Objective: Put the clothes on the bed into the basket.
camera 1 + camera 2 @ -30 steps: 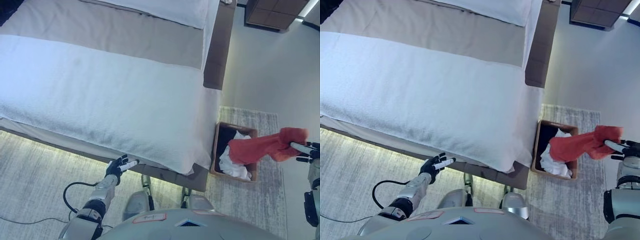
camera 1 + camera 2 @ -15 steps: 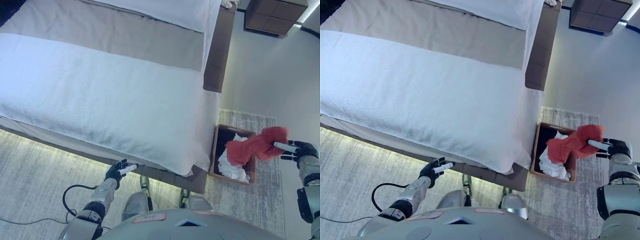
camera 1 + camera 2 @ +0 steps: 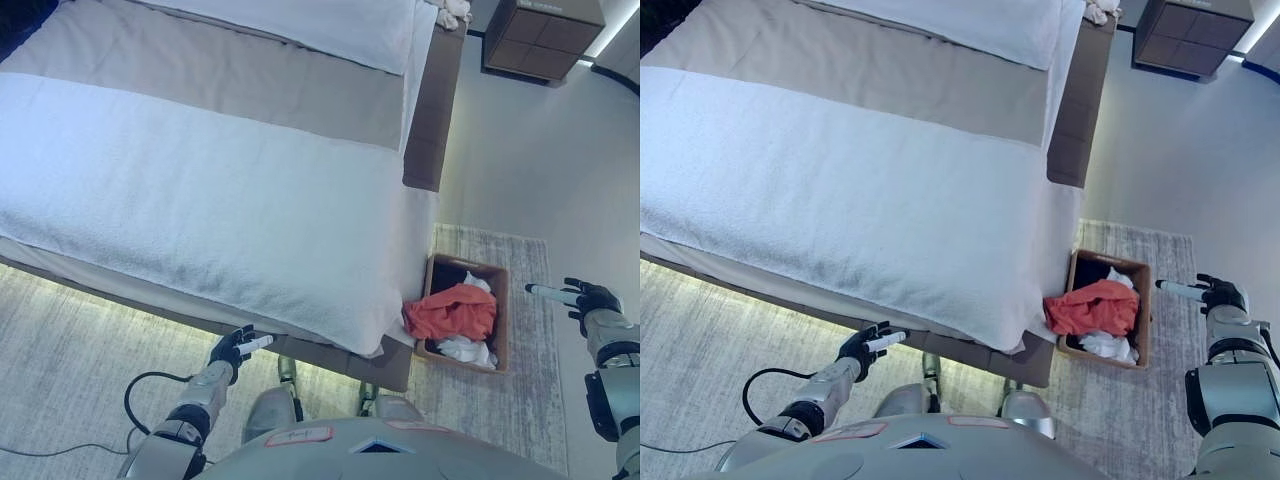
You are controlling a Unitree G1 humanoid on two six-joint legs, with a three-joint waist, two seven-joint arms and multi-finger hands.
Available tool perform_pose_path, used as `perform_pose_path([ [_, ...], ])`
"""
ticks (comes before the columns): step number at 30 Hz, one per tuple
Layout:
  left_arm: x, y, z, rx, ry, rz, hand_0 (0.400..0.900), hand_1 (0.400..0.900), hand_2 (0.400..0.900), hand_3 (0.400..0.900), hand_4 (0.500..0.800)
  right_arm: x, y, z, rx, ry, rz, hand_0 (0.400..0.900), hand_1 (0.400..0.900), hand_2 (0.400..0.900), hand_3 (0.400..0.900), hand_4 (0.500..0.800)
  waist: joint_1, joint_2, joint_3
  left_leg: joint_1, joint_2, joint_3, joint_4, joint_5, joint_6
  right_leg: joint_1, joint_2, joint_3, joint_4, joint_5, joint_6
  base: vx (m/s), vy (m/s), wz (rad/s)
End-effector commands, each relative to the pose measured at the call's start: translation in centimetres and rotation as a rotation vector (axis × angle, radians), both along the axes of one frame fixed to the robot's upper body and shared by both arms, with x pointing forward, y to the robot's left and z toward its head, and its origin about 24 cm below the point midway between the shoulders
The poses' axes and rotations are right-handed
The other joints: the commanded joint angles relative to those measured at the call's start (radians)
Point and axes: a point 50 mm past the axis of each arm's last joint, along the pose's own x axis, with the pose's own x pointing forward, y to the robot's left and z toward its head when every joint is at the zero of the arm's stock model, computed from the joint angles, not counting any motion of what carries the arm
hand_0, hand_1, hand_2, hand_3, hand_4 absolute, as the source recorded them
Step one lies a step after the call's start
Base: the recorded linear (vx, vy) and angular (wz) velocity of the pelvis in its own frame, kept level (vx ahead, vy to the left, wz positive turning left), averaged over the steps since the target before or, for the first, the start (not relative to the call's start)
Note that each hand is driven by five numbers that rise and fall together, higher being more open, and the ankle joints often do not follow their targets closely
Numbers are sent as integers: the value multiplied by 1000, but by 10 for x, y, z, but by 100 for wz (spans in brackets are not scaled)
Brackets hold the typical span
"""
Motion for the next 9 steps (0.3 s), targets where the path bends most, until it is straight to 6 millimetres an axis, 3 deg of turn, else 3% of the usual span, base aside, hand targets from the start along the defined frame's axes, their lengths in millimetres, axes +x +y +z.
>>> perform_pose_path([
  [1, 24, 9, 11, 40, -77, -8, 900, 900, 900, 900, 800, 47, 16, 25, -61, -165, 110, 900, 900, 900, 900, 800, 6, -62, -12, 54, 24, -20, -3, -85, -48, 50, -56, 42, 3, -13, 52, -17, 10, -8],
  [5, 24, 11, 12, 36, -96, 27, 900, 900, 900, 900, 800, 59, 42, 23, -61, -266, 203, 900, 900, 900, 900, 800, -4, -57, -14, 59, 27, -15, -3, -86, -47, 51, -55, 50, 3, -12, 53, -16, 12, -8],
  [9, 27, 11, 15, 27, -124, 49, 900, 900, 900, 900, 800, 58, 59, 21, -63, -340, 245, 900, 900, 900, 900, 800, -11, -52, -17, 61, 31, -9, -3, -87, -47, 49, -56, 54, 3, -13, 54, -19, 9, -5],
])
